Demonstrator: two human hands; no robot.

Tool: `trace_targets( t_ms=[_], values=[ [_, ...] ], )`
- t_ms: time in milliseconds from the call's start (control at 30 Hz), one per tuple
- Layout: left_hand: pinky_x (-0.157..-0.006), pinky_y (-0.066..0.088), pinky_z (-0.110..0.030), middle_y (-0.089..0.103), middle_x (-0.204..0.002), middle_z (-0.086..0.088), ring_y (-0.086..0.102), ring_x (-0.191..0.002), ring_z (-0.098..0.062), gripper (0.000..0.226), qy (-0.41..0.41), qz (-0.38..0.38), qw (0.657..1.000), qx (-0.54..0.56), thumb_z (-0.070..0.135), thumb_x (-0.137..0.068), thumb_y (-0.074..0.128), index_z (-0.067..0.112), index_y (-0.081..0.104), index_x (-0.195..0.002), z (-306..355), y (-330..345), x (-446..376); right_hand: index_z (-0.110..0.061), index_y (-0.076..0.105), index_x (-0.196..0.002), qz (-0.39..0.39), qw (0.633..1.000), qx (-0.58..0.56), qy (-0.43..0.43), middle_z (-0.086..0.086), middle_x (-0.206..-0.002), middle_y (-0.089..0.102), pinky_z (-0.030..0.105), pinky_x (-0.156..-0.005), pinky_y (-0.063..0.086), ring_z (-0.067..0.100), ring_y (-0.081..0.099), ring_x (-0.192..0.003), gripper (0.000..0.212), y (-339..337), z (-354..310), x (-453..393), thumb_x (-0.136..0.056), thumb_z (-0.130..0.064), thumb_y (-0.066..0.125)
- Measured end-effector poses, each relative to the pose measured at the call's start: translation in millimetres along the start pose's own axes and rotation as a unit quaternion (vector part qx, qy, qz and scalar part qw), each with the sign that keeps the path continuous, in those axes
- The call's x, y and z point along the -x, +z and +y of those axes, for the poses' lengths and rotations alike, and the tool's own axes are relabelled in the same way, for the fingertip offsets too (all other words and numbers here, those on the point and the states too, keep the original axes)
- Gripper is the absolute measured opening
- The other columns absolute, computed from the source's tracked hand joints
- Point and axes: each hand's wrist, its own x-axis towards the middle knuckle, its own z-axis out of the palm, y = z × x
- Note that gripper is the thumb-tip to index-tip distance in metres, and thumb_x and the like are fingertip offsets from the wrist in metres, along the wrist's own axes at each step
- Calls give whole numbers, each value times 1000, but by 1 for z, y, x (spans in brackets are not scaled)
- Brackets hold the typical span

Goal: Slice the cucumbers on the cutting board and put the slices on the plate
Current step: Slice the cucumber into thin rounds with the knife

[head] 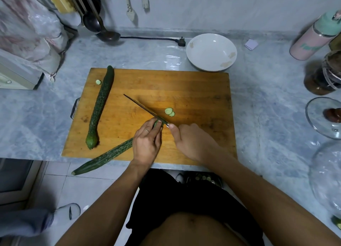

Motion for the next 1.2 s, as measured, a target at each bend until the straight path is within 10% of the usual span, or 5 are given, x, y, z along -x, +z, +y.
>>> trace_targets(
  t_ms=[634,1201],
  values=[
    [-98,48,-25,67,-124,-10,62,-115,-21,27,-24,-21,998,54,11,-91,65,7,72,-116,5,-14,-4,-8,53,-66,-30,999,-34,-16,1,-59,54,42,-65,48,28,55,-60,63,-30,1,12,-106,-47,22],
    [-93,53,-39,70,-119,-10,64,-115,-25,31,-45,-19,997,64,26,-99,53,8,74,-112,-1,-8,-1,-13,55,-86,12,999,21,-32,8,-80,55,44,-74,52,26,57,-79,59,-21,-2,37,-102,-55,19]
  ],
)
